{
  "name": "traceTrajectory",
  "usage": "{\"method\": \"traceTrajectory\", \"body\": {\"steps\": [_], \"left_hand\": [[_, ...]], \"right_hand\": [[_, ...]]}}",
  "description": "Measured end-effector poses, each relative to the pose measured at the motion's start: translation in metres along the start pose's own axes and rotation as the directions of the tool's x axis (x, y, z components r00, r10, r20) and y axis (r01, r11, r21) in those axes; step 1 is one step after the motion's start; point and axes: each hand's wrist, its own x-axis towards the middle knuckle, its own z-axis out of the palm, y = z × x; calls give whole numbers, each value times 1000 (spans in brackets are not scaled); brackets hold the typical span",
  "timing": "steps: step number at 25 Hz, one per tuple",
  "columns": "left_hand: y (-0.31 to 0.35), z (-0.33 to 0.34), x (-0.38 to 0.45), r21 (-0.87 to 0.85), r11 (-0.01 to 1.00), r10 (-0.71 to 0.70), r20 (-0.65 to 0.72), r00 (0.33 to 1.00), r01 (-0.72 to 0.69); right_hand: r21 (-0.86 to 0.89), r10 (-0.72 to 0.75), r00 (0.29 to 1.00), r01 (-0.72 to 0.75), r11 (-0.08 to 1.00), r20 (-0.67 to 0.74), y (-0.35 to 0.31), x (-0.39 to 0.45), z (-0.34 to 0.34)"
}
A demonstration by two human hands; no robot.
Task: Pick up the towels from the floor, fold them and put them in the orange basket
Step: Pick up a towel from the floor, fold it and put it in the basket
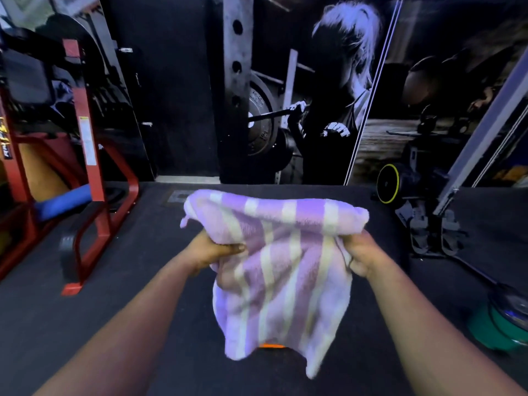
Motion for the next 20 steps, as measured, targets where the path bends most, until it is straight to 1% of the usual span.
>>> {"method": "traceTrajectory", "body": {"steps": [1, 2, 3, 4, 5, 6, 7, 8, 9, 10, 11, 12, 13, 14, 16, 17, 18, 19, 20], "left_hand": [[0, 3, 0, -46, 999, 12, -22, 1000, -13], [7, 2, 6, -154, 987, 25, -92, 995, -39], [16, -1, 16, -276, 960, -3, -158, 987, -41], [28, -3, 22, -400, 916, -40, -175, 984, -34], [35, -6, 27, -513, 858, -66, -147, 987, -19], [35, -9, 29, -574, 818, -83, -85, 993, 19], [26, -7, 27, -571, 817, -98, -2, 995, 80], [10, -1, 20, -512, 844, -128, 94, 987, 158], [-7, 8, 9, -435, 872, -155, 194, 969, 226], [-20, 14, 1, -365, 897, -163, 251, 954, 249], [-28, 20, -2, -349, 904, -165, 250, 954, 247], [-32, 24, -1, -377, 896, -171, 195, 966, 235], [-31, 25, 1, -436, 873, -187, 118, 975, 220], [-31, 26, 4, -505, 837, -224, 38, 974, 213], [-26, 25, 9, -612, 768, -299, -84, 950, 188], [-22, 25, 11, -633, 755, -310, -115, 944, 171], [-19, 24, 14, -640, 754, -298, -128, 946, 151], [-11, 25, 14, -639, 758, -271, -130, 954, 128], [-6, 24, 16, -620, 778, -240, -147, 959, 100]], "right_hand": [[-5, 45, 999, -45, 999, 29, -6, -1, -4], [5, 80, 996, -81, 997, 47, -11, 0, -10], [56, 101, 992, -105, 993, 72, -18, 0, -13], [155, 103, 989, -119, 981, 104, -23, 0, -15], [273, 87, 989, -118, 955, 123, -28, -1, -13], [367, 61, 991, -100, 925, 116, -30, 1, -10], [402, 38, 997, -62, 914, 66, -27, 4, -11], [427, 24, 999, -34, 904, 29, -18, 8, -13], [458, 51, 999, -54, 887, 18, -5, 11, -18], [473, 135, 991, -126, 872, 14, 8, 12, -21], [469, 224, 974, -213, 857, 33, 19, 11, -26], [457, 277, 959, -274, 846, 62, 27, 11, -32], [472, 282, 957, -279, 836, 66, 33, 11, -38], [502, 247, 967, -246, 829, 65, 36, 12, -43], [585, 72, 993, -115, 803, 97, 33, 7, -46], [544, 31, 991, -97, 833, 129, 34, 2, -42], [421, 58, 987, -116, 900, 150, 39, -2, -35], [229, 134, 980, -166, 959, 151, 51, -5, -28], [77, 200, 970, -212, 974, 138, 63, -8, -21]]}}
